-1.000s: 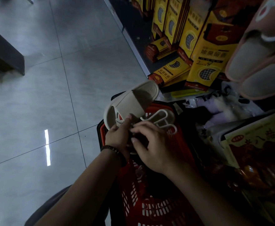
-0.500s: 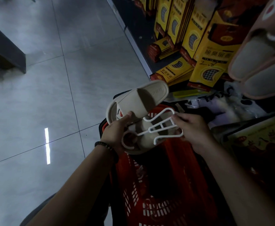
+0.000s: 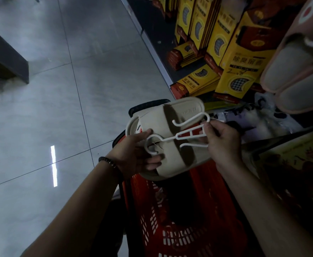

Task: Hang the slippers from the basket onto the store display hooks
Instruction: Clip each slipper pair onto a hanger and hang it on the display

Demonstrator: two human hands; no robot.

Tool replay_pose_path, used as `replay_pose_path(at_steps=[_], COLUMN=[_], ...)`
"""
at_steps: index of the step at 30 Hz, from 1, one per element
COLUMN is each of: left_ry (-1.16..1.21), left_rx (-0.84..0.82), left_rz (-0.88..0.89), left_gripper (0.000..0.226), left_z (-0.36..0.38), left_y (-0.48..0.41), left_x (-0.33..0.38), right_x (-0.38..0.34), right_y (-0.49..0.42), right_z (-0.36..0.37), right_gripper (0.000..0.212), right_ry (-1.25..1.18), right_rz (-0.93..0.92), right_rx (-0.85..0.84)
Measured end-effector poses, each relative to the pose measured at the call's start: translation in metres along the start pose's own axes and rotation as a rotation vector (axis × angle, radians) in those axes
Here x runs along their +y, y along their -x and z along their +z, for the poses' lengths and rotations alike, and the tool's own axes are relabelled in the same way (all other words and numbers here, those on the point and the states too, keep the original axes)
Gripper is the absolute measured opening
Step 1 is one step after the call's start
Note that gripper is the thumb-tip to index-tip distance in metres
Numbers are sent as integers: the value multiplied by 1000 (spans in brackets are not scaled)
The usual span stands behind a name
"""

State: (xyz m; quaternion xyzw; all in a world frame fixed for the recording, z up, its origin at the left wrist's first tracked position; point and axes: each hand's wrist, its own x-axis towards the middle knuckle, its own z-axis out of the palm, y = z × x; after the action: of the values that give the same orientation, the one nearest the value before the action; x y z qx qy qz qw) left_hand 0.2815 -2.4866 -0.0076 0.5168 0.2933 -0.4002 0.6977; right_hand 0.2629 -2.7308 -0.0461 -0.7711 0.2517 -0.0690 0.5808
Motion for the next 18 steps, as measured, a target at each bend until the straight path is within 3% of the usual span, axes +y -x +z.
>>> replay_pose_path(at_steps=[6, 13, 18], left_ry=[-46, -93, -150], left_rx=[22, -21, -128], left_rz=[-25, -35, -9], left_gripper=[63, 65, 47], left_z=[0, 0, 2], left_y=[5, 8, 17], left_x=[4, 4, 7], right_x=[-1, 0, 0], right_y=[7, 13, 10], right_z=[8, 17, 16], right_gripper=[24, 14, 20], right_ry=[28, -23, -64], right_rz=[7, -9, 71], right_rx=[34, -90, -120])
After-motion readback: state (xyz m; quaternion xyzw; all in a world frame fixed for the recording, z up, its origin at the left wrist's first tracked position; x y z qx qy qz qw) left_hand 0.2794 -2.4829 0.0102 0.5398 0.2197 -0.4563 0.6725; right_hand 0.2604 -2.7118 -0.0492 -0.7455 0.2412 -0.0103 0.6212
